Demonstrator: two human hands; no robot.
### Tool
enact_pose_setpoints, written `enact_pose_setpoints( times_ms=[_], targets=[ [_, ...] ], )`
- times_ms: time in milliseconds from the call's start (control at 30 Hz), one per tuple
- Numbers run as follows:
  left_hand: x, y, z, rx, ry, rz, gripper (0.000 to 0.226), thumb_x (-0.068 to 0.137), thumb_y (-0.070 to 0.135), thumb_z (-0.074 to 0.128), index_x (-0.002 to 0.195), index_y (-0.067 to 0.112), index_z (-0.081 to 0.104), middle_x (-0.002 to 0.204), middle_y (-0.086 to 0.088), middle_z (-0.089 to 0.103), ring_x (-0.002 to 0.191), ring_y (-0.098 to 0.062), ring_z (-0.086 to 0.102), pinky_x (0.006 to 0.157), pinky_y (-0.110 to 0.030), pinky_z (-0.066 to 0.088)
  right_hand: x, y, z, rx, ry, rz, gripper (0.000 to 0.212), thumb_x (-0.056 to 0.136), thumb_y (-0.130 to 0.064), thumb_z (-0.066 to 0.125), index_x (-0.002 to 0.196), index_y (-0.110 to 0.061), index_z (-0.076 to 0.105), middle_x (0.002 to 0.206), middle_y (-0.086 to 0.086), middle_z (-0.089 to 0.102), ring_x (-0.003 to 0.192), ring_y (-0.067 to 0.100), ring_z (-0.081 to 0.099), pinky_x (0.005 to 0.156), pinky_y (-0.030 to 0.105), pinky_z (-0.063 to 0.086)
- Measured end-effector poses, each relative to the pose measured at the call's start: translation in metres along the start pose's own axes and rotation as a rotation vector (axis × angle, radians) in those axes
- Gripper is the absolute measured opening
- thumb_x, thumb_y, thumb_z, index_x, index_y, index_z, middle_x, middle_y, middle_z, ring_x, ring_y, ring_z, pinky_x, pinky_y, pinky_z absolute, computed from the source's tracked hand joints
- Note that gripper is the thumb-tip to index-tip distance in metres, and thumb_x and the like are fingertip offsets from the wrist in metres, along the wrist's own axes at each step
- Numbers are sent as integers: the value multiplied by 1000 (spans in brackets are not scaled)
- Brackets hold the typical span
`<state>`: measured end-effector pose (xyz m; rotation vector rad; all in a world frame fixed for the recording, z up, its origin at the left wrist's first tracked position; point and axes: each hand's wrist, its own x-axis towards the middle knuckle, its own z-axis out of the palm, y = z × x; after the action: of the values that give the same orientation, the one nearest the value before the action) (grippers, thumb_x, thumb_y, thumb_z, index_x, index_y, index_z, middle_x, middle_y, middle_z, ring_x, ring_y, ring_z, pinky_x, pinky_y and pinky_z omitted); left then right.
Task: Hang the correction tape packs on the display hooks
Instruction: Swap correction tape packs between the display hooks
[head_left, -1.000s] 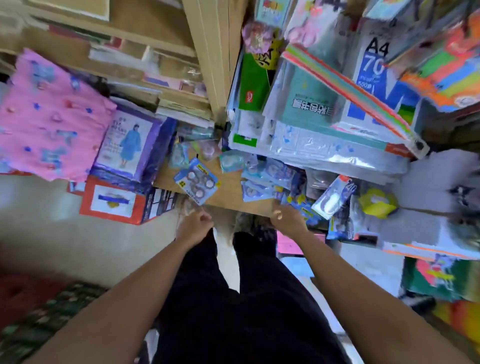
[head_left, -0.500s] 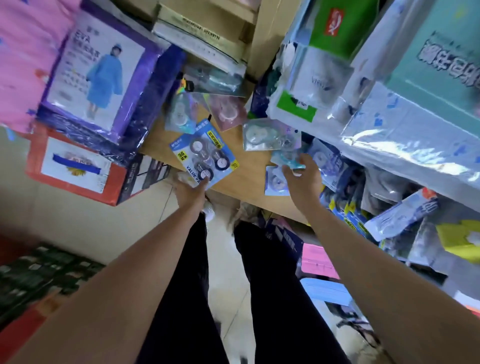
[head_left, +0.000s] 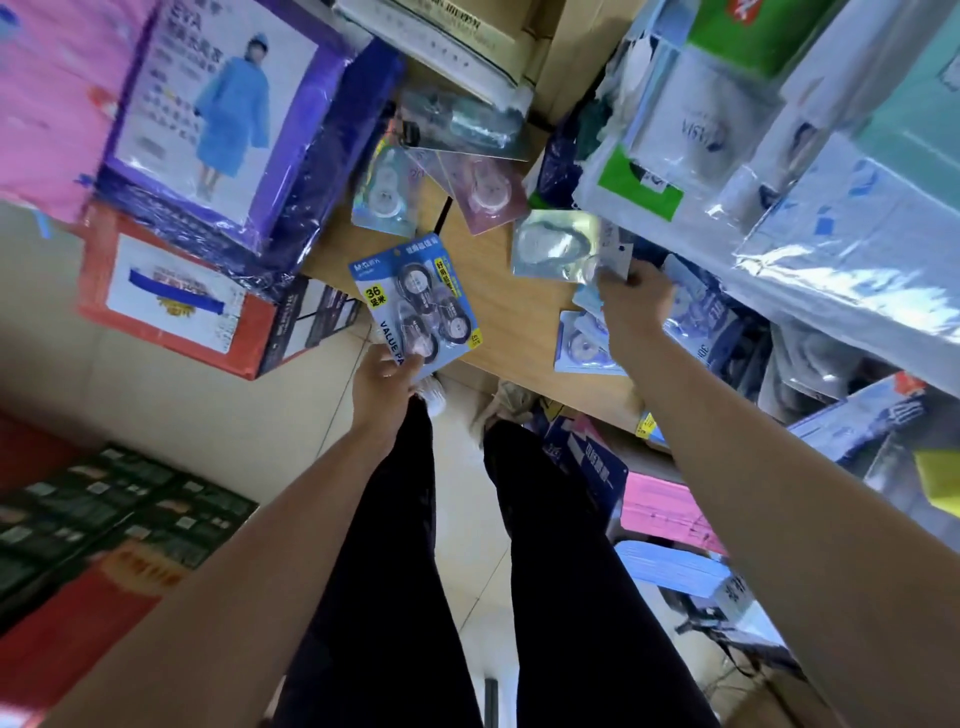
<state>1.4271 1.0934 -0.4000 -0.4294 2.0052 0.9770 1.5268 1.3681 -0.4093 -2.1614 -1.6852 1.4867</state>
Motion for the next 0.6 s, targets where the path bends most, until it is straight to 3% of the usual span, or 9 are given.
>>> enact_pose_setpoints(
  times_ms=[133, 233, 333, 433, 533, 600],
  targets=[
    [-16, 1, -23, 53, 11, 9, 27, 77, 35, 74, 97, 19, 65, 96, -9, 74, 92, -28, 73, 85, -54, 61, -31, 7, -13, -6, -112, -10, 35, 85, -10, 69, 60, -19, 48, 59, 4, 48, 56, 17, 42, 51, 24, 35],
    [-35, 11, -40, 262, 29, 90, 32, 78, 49, 73, 97, 25, 66, 88, -2, 76, 86, -26, 73, 81, -47, 59, -61, 19, -28, -26, -175, -16, 23, 85, -15, 71, 65, -17, 59, 62, 4, 51, 56, 15, 45, 52, 24, 39],
    [-68, 30, -55, 430, 42, 199, 25, 89, 39, 71, 104, 19, 68, 91, -2, 74, 87, -25, 68, 74, -35, 49, -95, 21, -52, -109, -222, -79, 34, 81, -19, 71, 56, -14, 49, 51, -9, 38, 50, 5, 30, 52, 22, 27],
    [-102, 49, -72, 491, 30, 310, 20, 91, 35, 71, 105, 20, 69, 88, 0, 72, 84, -23, 66, 71, -32, 44, -128, 11, -83, -158, -265, -167, 43, 84, -20, 71, 53, -18, 42, 48, -8, 31, 49, 8, 27, 49, 22, 21],
    [-138, 77, -86, 508, 44, 396, 20, 90, 36, 73, 103, 20, 70, 83, 3, 68, 79, -21, 64, 70, -32, 43, -156, -12, -118, -173, -319, -240, 14, 88, -20, 71, 75, -14, 71, 61, -8, 55, 56, 3, 46, 58, 20, 34],
    [-162, 100, -92, 500, 38, 449, 21, 90, 36, 74, 103, 19, 70, 83, 3, 68, 79, -19, 64, 70, -34, 46, -170, -29, -140, -181, -325, -300, 11, 90, -19, 71, 92, -10, 76, 74, -1, 65, 67, 5, 56, 66, 23, 40]
  ],
)
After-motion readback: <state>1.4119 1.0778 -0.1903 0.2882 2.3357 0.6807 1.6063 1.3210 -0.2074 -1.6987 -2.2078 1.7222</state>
